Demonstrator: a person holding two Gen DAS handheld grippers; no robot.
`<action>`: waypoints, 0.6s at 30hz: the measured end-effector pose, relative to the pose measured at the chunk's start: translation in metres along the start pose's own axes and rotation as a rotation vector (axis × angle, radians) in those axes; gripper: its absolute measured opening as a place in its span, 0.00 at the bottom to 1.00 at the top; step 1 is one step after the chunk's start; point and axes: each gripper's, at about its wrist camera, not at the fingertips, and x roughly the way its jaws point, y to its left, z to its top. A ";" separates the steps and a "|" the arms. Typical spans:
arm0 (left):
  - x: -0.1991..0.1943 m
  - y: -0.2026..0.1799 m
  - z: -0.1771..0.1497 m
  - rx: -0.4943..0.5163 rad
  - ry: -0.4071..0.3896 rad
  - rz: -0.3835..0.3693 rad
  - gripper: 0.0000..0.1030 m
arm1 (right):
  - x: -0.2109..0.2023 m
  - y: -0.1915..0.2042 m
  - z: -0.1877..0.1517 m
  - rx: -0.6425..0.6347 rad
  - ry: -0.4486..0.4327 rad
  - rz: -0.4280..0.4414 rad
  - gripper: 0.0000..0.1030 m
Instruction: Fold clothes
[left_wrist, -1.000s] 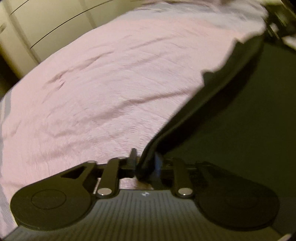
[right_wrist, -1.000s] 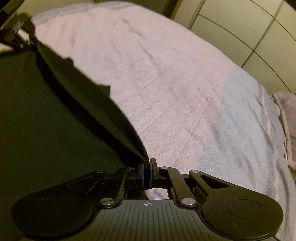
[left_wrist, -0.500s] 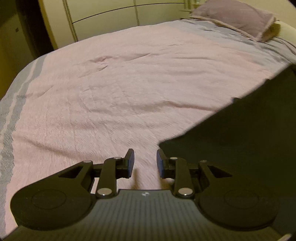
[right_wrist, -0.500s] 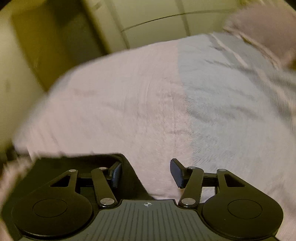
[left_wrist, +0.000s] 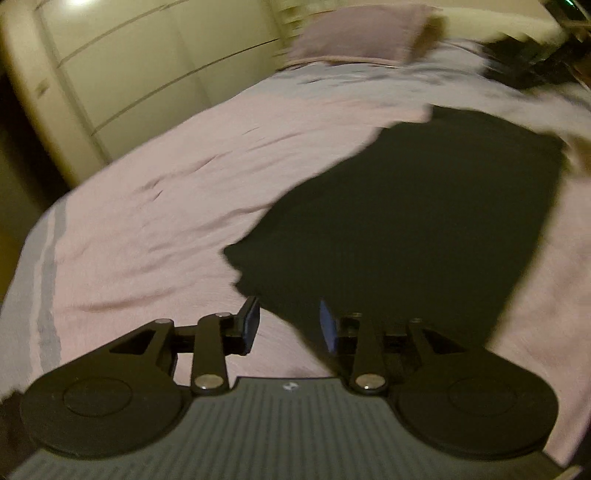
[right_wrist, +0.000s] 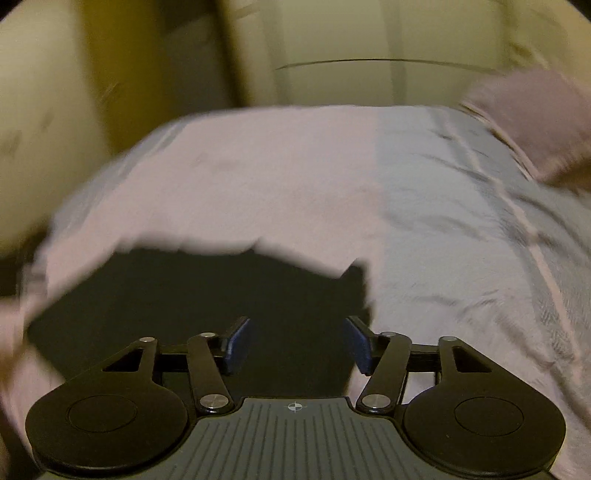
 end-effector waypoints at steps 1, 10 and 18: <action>-0.008 -0.016 -0.006 0.062 -0.019 0.004 0.32 | -0.004 0.020 -0.015 -0.095 0.010 -0.026 0.62; -0.017 -0.127 -0.057 0.653 -0.079 0.078 0.42 | 0.008 0.136 -0.139 -0.747 0.039 -0.261 0.62; 0.044 -0.143 -0.060 0.910 -0.070 0.358 0.47 | 0.072 0.135 -0.162 -1.027 0.069 -0.372 0.62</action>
